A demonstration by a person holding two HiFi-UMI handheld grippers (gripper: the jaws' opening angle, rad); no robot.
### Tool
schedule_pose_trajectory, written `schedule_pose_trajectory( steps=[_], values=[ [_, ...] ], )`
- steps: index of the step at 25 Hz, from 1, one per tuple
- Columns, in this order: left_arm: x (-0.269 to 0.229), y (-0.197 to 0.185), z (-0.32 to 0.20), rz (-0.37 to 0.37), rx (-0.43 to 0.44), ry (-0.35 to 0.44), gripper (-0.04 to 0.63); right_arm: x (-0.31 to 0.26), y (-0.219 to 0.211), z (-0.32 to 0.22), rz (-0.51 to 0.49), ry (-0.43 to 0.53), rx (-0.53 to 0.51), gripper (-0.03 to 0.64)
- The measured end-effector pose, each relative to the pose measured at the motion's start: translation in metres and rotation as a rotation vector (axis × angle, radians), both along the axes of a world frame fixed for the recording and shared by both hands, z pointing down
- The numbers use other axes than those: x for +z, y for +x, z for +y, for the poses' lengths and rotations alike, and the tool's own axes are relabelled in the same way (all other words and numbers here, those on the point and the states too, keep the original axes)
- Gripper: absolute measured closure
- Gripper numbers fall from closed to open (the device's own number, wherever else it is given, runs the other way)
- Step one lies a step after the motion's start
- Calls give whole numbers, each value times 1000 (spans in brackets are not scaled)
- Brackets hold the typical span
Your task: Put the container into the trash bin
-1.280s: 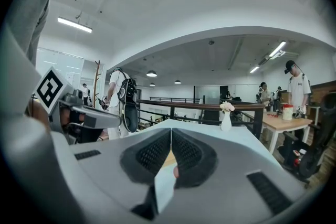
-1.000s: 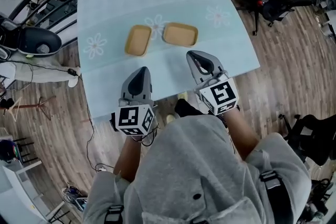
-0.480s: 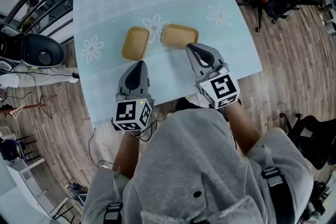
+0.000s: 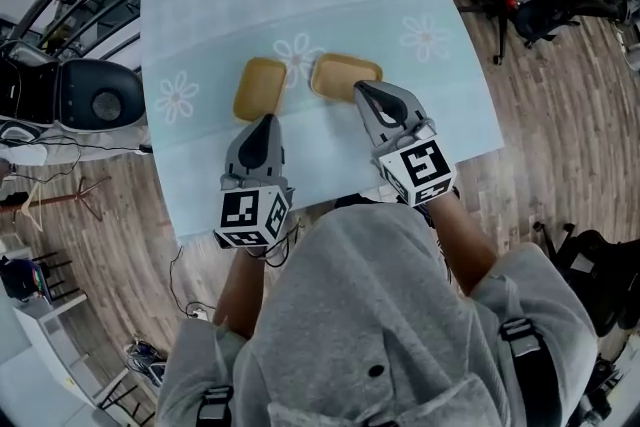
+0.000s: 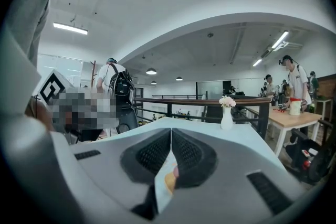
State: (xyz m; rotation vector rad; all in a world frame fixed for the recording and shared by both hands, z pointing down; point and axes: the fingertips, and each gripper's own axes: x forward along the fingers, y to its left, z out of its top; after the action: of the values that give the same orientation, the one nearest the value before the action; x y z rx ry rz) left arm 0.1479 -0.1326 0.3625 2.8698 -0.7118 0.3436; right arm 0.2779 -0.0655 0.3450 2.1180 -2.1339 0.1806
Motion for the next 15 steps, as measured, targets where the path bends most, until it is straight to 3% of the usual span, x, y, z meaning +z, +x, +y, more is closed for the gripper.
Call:
schedule_pose_trajectory(
  steps=[6, 15],
  values=[
    [10, 6, -8, -30, -17, -7, 575, 6, 5, -7, -18, -4, -29, 591],
    [42, 7, -23, -152, -45, 0, 574, 20, 18, -13, -62, -9, -65, 591]
  ],
)
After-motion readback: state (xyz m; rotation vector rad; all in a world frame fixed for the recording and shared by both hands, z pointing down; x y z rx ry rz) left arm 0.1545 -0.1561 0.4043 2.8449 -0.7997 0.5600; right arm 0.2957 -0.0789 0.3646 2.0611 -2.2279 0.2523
